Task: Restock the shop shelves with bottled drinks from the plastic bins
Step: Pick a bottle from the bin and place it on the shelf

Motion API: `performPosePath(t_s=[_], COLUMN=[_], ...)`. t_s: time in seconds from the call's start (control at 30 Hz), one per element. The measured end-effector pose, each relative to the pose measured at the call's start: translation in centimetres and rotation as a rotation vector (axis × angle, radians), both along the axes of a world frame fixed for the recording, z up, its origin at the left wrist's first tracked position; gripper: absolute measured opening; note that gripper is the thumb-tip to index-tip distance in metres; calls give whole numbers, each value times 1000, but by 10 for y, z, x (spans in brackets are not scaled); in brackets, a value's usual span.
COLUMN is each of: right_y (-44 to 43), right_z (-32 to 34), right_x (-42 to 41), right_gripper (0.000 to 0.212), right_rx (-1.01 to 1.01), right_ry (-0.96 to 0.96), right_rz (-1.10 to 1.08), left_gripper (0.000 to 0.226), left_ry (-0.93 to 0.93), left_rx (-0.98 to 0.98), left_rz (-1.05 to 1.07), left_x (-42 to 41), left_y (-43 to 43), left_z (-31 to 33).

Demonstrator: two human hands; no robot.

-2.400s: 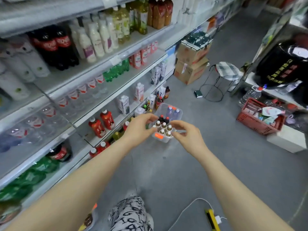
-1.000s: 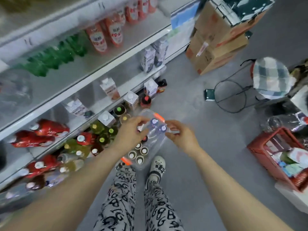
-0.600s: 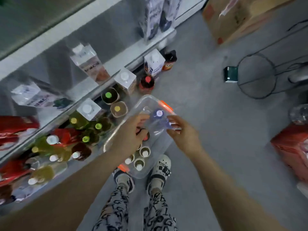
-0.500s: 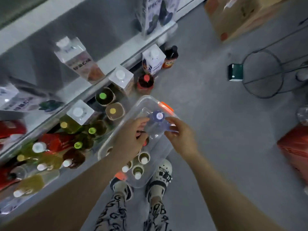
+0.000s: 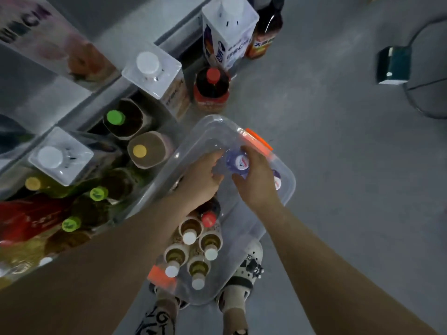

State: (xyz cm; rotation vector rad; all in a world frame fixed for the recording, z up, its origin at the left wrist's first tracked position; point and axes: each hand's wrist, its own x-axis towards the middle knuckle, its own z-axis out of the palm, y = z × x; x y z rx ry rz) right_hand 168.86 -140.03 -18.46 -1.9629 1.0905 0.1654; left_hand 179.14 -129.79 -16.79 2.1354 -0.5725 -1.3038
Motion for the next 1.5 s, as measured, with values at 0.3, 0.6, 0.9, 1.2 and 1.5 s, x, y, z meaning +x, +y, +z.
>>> performPosePath(t_s=[0.3,0.6,0.9,1.2,1.5], right_y=[6,-1,-20,-5,63], right_z=[-27,8,129,276,417], right_x=[1,2,14,25,-29], right_gripper=[66,61,42,54,58], right_rx=[37,164,306,367,558], right_ry=[4,-80,-163,-103,-131], right_rz=[-33,-134,-260,-240,-177], left_gripper=[54,64,78,80,77], left_ry=[150,163,91,132,306], left_rx=[8,5,-116,-155,-248], left_rz=[-9,-41,-112,-34,65], left_x=[0,9,11,-7,-33], left_y=[0,13,33,71,120], left_z=[-47,-29,78,216,363])
